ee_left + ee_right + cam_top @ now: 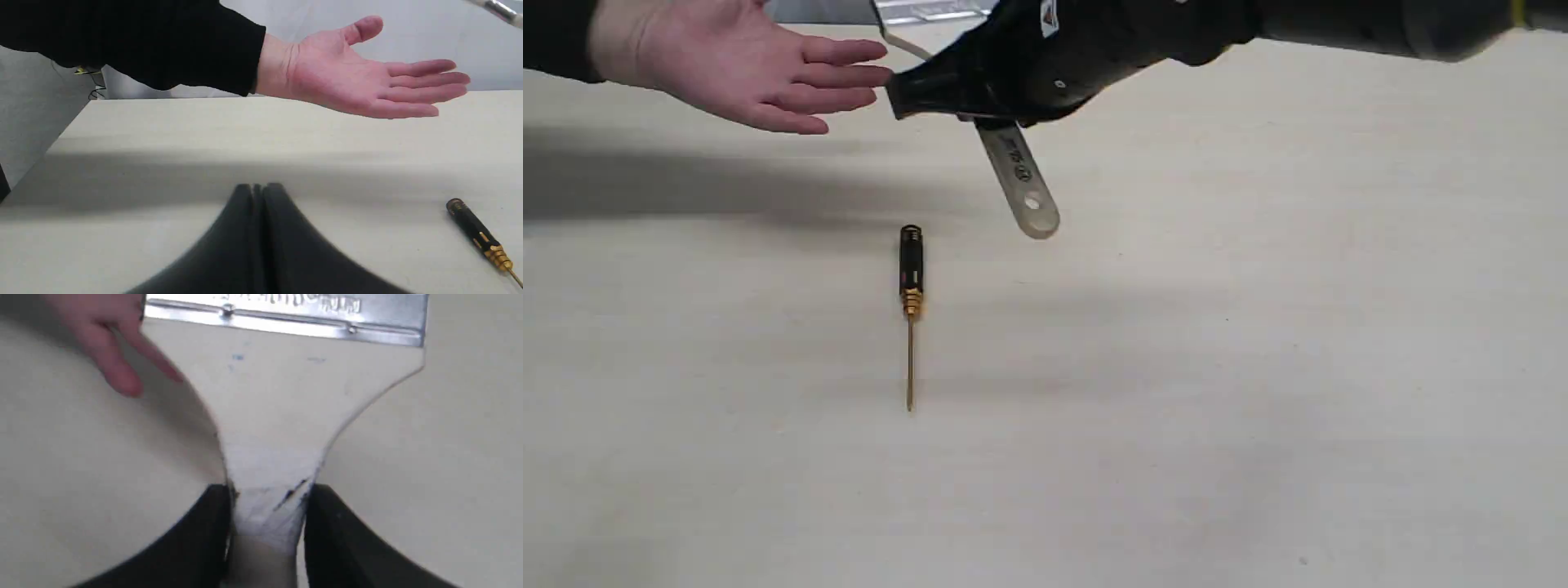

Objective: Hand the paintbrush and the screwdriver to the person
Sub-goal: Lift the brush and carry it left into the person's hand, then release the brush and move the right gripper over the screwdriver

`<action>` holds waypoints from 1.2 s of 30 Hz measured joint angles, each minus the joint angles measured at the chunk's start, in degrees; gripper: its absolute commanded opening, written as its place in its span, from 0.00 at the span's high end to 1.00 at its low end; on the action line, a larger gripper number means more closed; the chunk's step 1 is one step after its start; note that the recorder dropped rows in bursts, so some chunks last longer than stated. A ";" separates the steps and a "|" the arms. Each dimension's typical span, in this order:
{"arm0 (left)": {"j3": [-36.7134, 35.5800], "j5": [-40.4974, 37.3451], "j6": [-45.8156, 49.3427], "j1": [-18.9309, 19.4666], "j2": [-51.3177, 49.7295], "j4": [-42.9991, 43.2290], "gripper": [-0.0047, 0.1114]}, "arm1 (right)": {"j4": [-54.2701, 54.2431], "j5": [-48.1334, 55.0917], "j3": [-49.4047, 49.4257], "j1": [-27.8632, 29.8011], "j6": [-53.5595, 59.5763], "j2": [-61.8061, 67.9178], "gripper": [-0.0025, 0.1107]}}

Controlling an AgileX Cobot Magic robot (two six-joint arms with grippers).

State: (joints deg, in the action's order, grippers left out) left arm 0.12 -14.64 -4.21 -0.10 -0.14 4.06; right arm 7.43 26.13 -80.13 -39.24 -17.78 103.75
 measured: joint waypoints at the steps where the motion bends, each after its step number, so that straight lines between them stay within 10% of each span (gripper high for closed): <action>1: 0.00 0.00 0.00 0.00 0.00 0.00 0.96 | -0.56 -0.34 -0.85 -0.24 1.50 0.17 0.94; 15: 0.00 0.00 0.00 0.00 0.00 0.00 0.96 | -3.30 6.45 -24.07 -4.25 8.22 14.89 0.93; 24: 0.00 0.00 0.00 0.00 0.00 0.00 0.96 | -3.30 10.60 -25.27 -4.24 9.29 19.18 0.58; 36: 0.00 0.00 0.00 0.00 0.00 0.00 0.96 | -3.30 18.87 -25.55 -4.24 9.62 15.08 0.58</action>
State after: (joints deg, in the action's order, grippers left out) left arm 0.12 -14.64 -4.21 -0.10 -0.14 4.06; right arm 4.13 44.99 -105.68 -43.48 -8.16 118.83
